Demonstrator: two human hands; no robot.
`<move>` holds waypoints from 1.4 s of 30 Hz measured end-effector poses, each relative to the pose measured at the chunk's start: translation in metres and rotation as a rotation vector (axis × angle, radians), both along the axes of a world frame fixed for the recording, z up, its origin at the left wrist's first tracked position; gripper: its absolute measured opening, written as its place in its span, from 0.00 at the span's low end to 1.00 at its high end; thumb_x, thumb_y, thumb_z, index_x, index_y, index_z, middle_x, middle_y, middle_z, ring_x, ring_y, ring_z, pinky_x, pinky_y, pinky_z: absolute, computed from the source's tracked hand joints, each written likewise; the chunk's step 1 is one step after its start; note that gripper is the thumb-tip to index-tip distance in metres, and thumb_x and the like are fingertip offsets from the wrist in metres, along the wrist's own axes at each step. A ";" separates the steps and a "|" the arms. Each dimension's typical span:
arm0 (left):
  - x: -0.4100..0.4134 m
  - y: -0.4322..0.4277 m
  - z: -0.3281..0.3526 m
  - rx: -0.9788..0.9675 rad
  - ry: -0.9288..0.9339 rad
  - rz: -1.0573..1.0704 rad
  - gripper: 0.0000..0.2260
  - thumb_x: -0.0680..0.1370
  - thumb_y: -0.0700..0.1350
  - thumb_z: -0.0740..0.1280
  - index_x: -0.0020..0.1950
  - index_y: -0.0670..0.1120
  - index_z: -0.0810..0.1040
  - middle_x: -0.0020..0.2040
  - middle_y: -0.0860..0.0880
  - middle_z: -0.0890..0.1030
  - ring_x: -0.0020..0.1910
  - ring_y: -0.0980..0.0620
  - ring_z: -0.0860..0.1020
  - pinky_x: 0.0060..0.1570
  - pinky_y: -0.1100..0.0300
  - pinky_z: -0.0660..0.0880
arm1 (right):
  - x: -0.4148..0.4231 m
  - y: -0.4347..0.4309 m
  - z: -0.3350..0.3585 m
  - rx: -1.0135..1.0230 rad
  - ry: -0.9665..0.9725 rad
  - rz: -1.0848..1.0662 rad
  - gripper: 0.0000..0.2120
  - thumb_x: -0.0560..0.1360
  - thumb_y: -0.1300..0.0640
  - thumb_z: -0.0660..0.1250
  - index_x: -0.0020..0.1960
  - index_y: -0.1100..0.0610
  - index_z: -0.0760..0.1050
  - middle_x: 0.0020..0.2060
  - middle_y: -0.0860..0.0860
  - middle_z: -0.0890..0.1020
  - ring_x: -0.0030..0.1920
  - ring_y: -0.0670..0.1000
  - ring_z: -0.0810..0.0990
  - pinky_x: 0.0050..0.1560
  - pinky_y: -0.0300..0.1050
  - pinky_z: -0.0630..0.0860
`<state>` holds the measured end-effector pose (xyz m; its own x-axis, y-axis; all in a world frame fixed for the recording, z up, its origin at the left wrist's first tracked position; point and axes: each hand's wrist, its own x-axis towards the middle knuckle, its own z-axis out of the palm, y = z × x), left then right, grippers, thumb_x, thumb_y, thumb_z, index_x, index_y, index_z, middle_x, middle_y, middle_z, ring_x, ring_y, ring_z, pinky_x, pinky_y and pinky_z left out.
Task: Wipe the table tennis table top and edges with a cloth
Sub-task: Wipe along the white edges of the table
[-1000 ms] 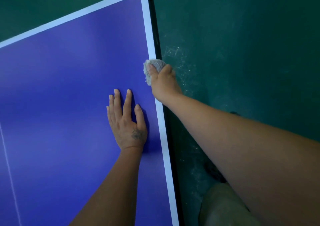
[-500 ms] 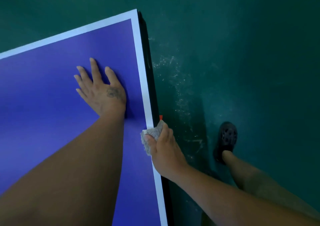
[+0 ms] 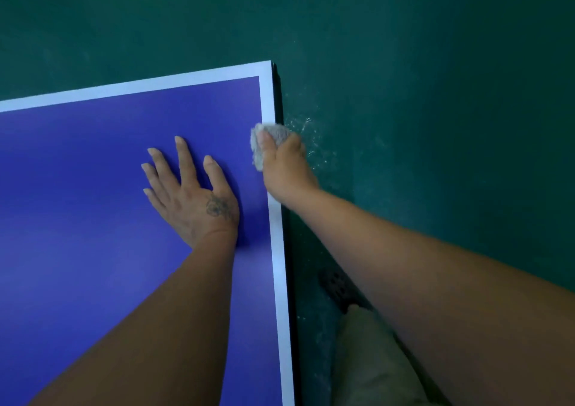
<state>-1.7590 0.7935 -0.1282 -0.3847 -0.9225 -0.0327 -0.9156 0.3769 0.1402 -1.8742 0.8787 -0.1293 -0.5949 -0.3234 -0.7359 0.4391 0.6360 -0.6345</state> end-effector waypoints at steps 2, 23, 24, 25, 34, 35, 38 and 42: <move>-0.001 0.001 0.000 -0.005 0.004 -0.004 0.28 0.87 0.62 0.53 0.87 0.60 0.58 0.89 0.50 0.53 0.88 0.48 0.49 0.86 0.45 0.45 | -0.031 -0.019 -0.001 -0.006 0.006 -0.034 0.35 0.86 0.35 0.53 0.80 0.63 0.59 0.78 0.62 0.66 0.74 0.64 0.72 0.71 0.55 0.69; -0.003 -0.001 0.005 -0.038 0.050 -0.011 0.25 0.87 0.57 0.59 0.85 0.55 0.66 0.88 0.47 0.57 0.87 0.44 0.53 0.85 0.42 0.49 | -0.005 -0.019 0.009 -0.003 -0.032 -0.227 0.26 0.86 0.42 0.62 0.77 0.57 0.65 0.72 0.56 0.75 0.67 0.55 0.78 0.67 0.48 0.74; -0.003 -0.001 0.005 -0.033 0.048 -0.011 0.25 0.87 0.57 0.59 0.85 0.55 0.66 0.88 0.47 0.56 0.87 0.44 0.53 0.85 0.41 0.49 | -0.024 -0.030 0.009 -0.020 -0.027 -0.259 0.25 0.87 0.43 0.62 0.75 0.58 0.66 0.71 0.56 0.76 0.64 0.54 0.78 0.62 0.45 0.72; -0.003 -0.001 0.006 -0.023 0.045 -0.010 0.26 0.87 0.57 0.59 0.86 0.55 0.65 0.88 0.47 0.56 0.87 0.44 0.52 0.85 0.41 0.49 | -0.042 -0.041 0.009 -0.025 -0.022 -0.277 0.24 0.87 0.43 0.62 0.75 0.58 0.66 0.70 0.56 0.76 0.62 0.53 0.78 0.60 0.43 0.71; -0.003 -0.004 0.005 -0.040 0.049 -0.017 0.25 0.87 0.54 0.60 0.85 0.54 0.66 0.88 0.46 0.58 0.87 0.44 0.55 0.84 0.38 0.53 | -0.056 -0.028 0.026 0.052 0.052 -0.111 0.24 0.85 0.42 0.65 0.75 0.54 0.67 0.65 0.52 0.81 0.62 0.54 0.81 0.62 0.48 0.76; -0.003 -0.003 0.005 -0.039 0.047 -0.016 0.25 0.87 0.54 0.60 0.85 0.54 0.66 0.88 0.46 0.58 0.87 0.43 0.55 0.84 0.38 0.53 | -0.046 -0.023 0.029 0.072 0.044 -0.076 0.24 0.86 0.41 0.63 0.76 0.53 0.66 0.66 0.53 0.81 0.63 0.55 0.81 0.60 0.45 0.74; -0.002 -0.003 0.006 -0.030 0.047 -0.013 0.25 0.87 0.53 0.61 0.85 0.54 0.67 0.87 0.45 0.59 0.87 0.43 0.55 0.84 0.38 0.54 | -0.026 -0.018 0.034 0.125 0.010 -0.025 0.27 0.87 0.41 0.59 0.80 0.55 0.62 0.72 0.54 0.77 0.68 0.55 0.78 0.60 0.42 0.71; -0.002 -0.004 0.004 -0.009 0.036 -0.005 0.26 0.86 0.53 0.60 0.85 0.54 0.65 0.88 0.46 0.57 0.87 0.43 0.54 0.84 0.39 0.53 | -0.045 -0.034 0.029 0.130 0.014 -0.095 0.28 0.87 0.42 0.59 0.81 0.56 0.61 0.74 0.55 0.75 0.70 0.57 0.78 0.70 0.50 0.74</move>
<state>-1.7612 0.7894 -0.1242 -0.3897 -0.9209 -0.0109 -0.9083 0.3824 0.1697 -1.9190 0.8443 -0.1005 -0.6289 -0.1680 -0.7592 0.4926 0.6694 -0.5561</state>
